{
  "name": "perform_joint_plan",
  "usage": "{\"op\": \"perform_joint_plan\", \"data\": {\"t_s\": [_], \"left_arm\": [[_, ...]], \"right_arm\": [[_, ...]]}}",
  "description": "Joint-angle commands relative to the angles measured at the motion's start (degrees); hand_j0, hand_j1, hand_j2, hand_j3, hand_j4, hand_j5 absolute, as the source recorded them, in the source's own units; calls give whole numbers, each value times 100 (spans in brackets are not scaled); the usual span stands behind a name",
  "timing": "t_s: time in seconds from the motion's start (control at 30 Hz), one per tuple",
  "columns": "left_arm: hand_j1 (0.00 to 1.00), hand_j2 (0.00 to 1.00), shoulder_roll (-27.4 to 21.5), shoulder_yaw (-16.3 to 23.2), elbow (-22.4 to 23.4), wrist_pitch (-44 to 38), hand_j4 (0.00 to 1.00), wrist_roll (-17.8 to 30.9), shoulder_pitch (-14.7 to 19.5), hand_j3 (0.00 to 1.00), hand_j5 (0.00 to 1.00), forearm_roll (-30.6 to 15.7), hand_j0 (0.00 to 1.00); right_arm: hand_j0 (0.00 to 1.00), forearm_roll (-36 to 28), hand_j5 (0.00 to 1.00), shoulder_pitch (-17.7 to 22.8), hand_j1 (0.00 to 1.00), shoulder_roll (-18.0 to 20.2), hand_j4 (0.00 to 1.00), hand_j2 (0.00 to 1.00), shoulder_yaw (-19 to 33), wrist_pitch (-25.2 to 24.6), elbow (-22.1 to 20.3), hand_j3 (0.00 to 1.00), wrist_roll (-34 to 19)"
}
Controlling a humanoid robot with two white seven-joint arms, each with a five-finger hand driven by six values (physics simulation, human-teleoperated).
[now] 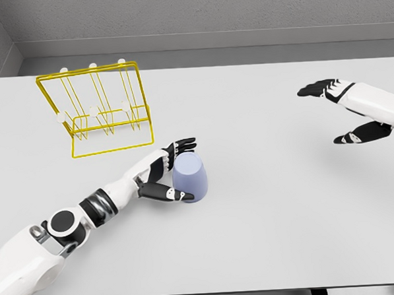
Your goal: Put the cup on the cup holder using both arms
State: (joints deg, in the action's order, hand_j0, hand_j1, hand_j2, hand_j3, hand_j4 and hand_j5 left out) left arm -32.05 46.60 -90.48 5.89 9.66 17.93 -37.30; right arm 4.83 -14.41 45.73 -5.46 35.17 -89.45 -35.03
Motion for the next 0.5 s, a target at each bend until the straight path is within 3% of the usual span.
{"op": "perform_joint_plan", "data": {"t_s": [0.0,0.17,0.33,0.47], "left_arm": [[100,100,23,-2,13,0,100,1,0,100,100,-15,100],[93,93,32,-2,13,17,93,1,0,93,93,-23,93],[71,71,41,-10,13,53,71,-8,0,71,71,-41,71],[67,67,41,-10,13,61,67,-8,-9,67,67,-50,67]], "right_arm": [[100,-43,100,0,100,6,100,100,1,-17,-11,100,3],[100,-43,100,0,100,6,100,100,1,-17,-2,100,3],[100,-43,100,0,100,6,100,100,1,-17,-2,100,3],[100,-43,100,0,100,6,100,100,1,-17,-2,100,3]]}}
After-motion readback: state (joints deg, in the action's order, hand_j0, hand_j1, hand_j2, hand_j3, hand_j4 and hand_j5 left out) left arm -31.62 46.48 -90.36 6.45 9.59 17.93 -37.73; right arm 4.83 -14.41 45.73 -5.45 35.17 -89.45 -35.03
